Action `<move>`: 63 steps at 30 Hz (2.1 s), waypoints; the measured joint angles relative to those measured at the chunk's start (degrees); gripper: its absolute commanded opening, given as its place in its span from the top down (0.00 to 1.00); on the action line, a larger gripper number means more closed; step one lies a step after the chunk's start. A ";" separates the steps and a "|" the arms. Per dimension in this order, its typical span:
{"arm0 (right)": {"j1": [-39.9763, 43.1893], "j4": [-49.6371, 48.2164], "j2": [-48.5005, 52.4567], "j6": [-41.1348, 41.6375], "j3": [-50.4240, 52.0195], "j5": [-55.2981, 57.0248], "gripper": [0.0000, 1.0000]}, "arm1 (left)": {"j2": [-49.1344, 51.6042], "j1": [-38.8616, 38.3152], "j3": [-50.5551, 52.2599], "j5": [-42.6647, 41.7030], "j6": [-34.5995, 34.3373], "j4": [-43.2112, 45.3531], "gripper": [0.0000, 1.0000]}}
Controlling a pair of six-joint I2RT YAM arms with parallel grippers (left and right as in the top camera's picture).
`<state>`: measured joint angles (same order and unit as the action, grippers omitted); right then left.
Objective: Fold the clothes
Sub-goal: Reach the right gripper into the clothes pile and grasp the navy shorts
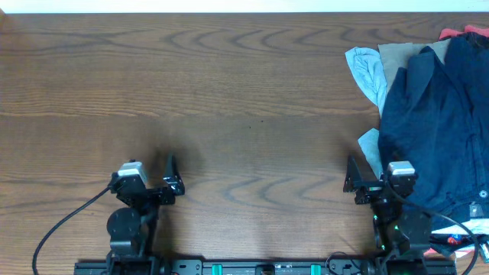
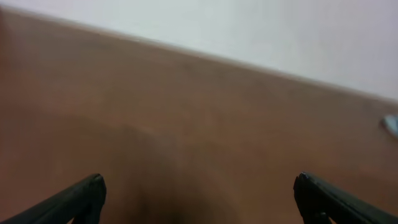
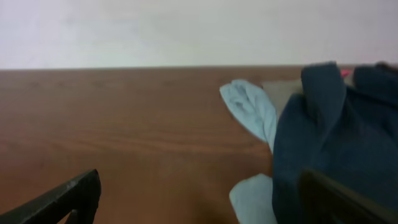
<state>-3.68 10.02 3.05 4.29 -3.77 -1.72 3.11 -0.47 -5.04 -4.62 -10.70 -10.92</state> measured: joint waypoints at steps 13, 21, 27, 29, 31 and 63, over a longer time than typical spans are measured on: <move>0.00 20.48 27.69 0.26 -28.72 1.29 0.01 | 20.02 0.00 -28.85 -1.03 0.09 -25.59 0.02; 1.07 33.31 54.73 0.26 -48.48 6.84 0.01 | 32.46 0.00 -44.87 -1.05 3.10 -32.59 0.02; 2.89 29.75 70.10 0.24 -54.07 9.49 0.01 | 37.35 0.00 -47.60 -1.03 3.74 -32.44 0.02; 3.28 27.32 74.38 0.59 -54.23 11.41 0.01 | 38.88 0.00 -47.60 -1.03 3.78 -32.48 0.02; 3.96 25.70 78.09 1.55 -54.25 13.51 0.05 | 40.26 0.00 -47.60 -1.03 3.98 -32.52 0.02; 7.28 18.71 98.64 5.77 -54.31 18.51 0.99 | 45.16 0.00 -47.60 -1.05 4.59 -32.54 0.02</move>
<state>3.60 28.73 101.69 10.07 -58.08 16.80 48.27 -0.47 -52.64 -5.67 -6.11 -43.46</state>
